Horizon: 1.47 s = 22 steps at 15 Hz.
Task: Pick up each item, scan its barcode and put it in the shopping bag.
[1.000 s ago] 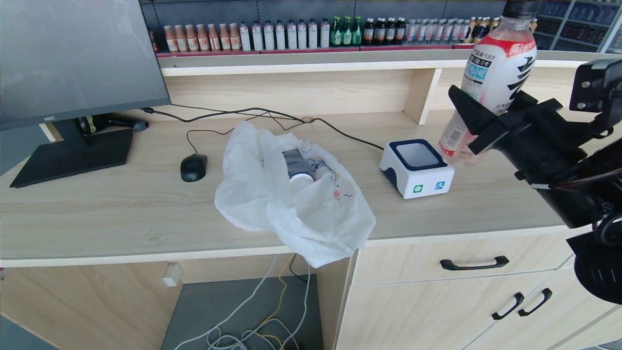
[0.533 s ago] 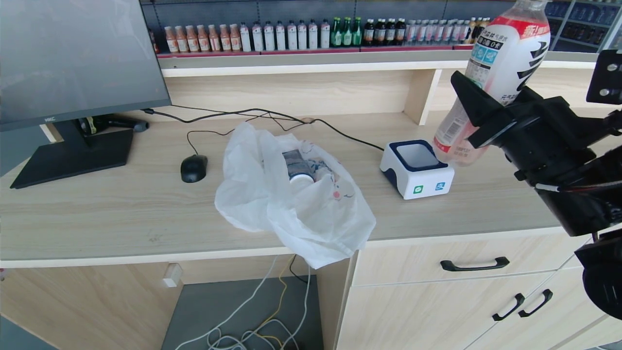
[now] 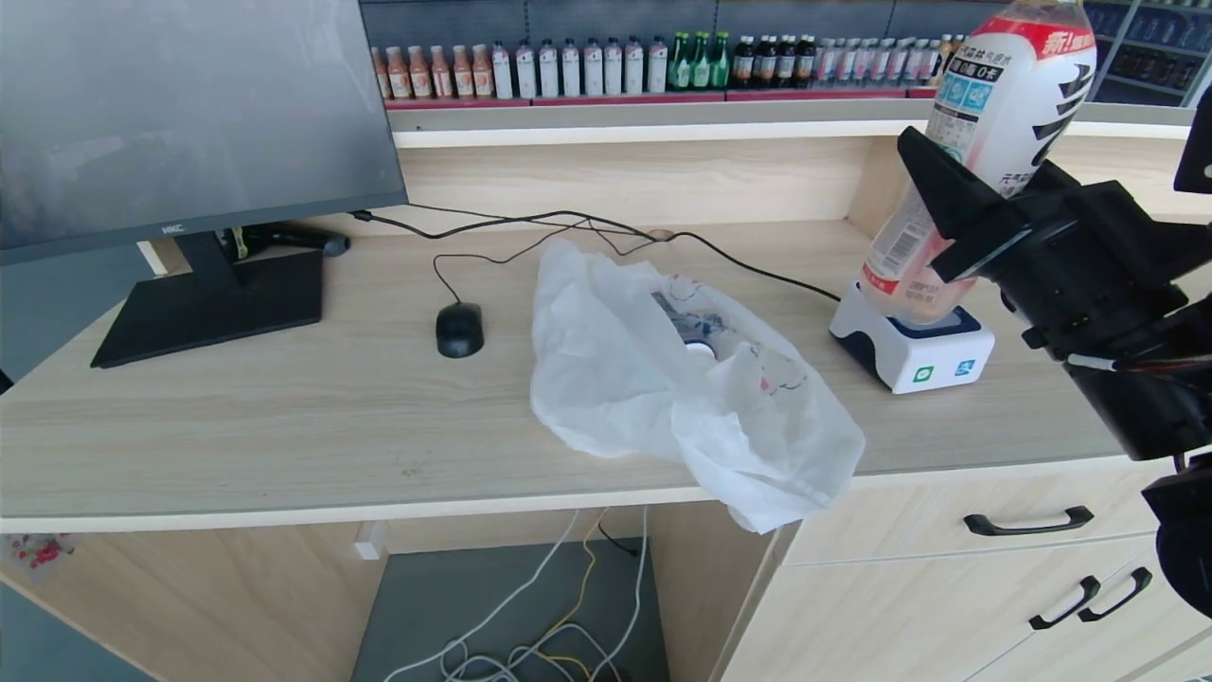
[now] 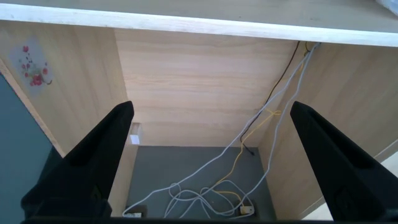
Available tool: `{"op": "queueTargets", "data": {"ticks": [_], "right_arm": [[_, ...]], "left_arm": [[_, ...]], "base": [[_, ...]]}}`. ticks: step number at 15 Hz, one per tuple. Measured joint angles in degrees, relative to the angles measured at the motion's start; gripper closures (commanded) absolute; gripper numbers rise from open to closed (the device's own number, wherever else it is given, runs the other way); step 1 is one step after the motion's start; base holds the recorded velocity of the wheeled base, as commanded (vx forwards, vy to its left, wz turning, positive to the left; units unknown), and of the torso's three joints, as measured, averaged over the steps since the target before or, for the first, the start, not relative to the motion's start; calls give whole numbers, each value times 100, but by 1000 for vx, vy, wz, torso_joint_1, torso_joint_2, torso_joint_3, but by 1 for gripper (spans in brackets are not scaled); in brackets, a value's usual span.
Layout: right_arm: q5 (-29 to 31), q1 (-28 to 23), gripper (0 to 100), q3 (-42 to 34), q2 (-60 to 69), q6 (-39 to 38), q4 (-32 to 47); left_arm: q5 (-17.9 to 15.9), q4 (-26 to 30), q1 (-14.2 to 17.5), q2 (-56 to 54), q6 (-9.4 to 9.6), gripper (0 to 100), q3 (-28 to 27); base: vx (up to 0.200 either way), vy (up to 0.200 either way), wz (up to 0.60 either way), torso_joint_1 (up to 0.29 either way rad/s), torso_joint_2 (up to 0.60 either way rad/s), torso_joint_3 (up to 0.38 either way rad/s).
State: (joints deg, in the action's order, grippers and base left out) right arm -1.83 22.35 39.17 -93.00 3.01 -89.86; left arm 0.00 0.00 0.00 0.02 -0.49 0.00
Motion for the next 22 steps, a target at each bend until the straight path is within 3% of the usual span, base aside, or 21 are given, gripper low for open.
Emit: {"op": "queueTargets", "data": {"ticks": [11,18,22], "right_arm": [[6,-217,100,232,-226,-78,-13],[-9,172,100,452,-1036,-138,-5],[-13,692,100,416,-1174,-138,-11]], "left_arm": [[0,0,-2,0,6,0,0],[0,0,0,0,6,0,0],[0,0,0,0,6,0,0]], "base": [[0,0,0,0,0,0],[0,0,0,0,0,0],[0,0,0,0,0,0]]}}
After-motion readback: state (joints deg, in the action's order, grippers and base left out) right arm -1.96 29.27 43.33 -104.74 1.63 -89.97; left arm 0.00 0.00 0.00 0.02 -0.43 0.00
